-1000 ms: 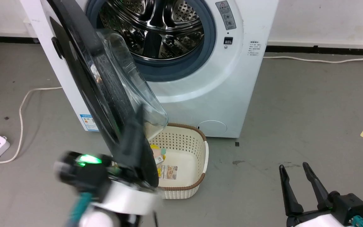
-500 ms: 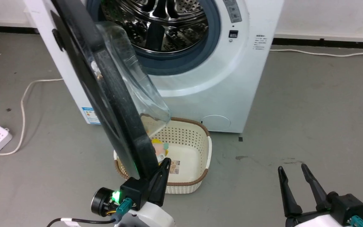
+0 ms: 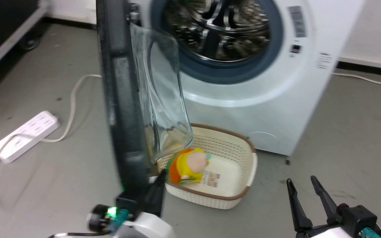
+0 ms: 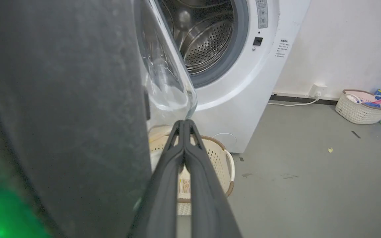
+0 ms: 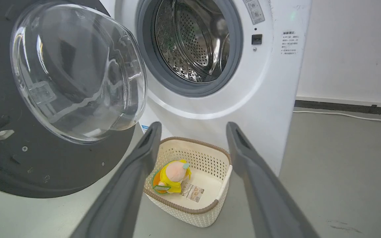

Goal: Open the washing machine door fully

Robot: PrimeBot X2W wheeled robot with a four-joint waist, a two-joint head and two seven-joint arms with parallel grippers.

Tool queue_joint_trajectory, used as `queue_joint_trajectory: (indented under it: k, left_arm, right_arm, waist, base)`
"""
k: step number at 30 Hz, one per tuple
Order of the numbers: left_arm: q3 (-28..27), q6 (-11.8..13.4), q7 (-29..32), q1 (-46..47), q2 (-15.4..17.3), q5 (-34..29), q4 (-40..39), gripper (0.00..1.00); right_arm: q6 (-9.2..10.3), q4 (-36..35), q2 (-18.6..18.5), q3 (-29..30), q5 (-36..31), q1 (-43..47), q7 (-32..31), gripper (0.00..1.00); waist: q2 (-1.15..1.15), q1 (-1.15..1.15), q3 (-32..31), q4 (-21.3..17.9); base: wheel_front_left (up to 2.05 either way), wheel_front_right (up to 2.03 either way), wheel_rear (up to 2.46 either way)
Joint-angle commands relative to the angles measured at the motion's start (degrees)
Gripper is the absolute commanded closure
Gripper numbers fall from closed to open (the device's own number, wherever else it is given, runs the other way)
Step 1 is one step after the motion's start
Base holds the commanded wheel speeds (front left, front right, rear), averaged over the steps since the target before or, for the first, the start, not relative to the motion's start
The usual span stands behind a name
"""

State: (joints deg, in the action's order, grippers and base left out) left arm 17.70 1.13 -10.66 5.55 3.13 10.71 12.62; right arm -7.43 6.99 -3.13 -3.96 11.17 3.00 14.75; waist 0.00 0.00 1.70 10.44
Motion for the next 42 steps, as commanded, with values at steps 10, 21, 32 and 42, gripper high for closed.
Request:
queue_joint_trajectory:
  k: [10,21,32,42]
  left_arm:
    - [-7.5,2.6,-1.3,3.8,3.8,3.6,0.8,1.0]
    - [-17.0,3.2,-1.9,12.7,10.4,8.4,5.3,1.0]
    - [-24.1,1.5,-2.6,22.6,18.6,12.5,17.0,1.0]
    - [-24.6,-0.1,-4.2,25.2,20.4,11.3,23.4,1.0]
  right_arm:
    - [-0.06,1.1,0.2,-0.5,-1.8,-0.4,0.2,0.0]
    - [-0.06,0.4,-1.8,-0.1,-5.1,-3.4,-0.1,0.0]
    - [-0.06,-2.1,-3.4,1.2,-5.6,-4.5,-1.8,0.0]
    - [-0.06,-2.2,-2.9,2.8,-5.3,-4.9,-1.4,0.0]
  waist:
    - [0.0,0.0,4.0,9.7]
    - [0.0,0.0,13.8,11.8]
    - [0.0,0.0,18.7,10.1]
    - [0.0,0.0,17.6,8.5]
  base:
    - [0.0,0.0,0.0]
    - [0.0,0.0,0.0]
    - [0.0,0.0,0.0]
    - [0.0,0.0,0.0]
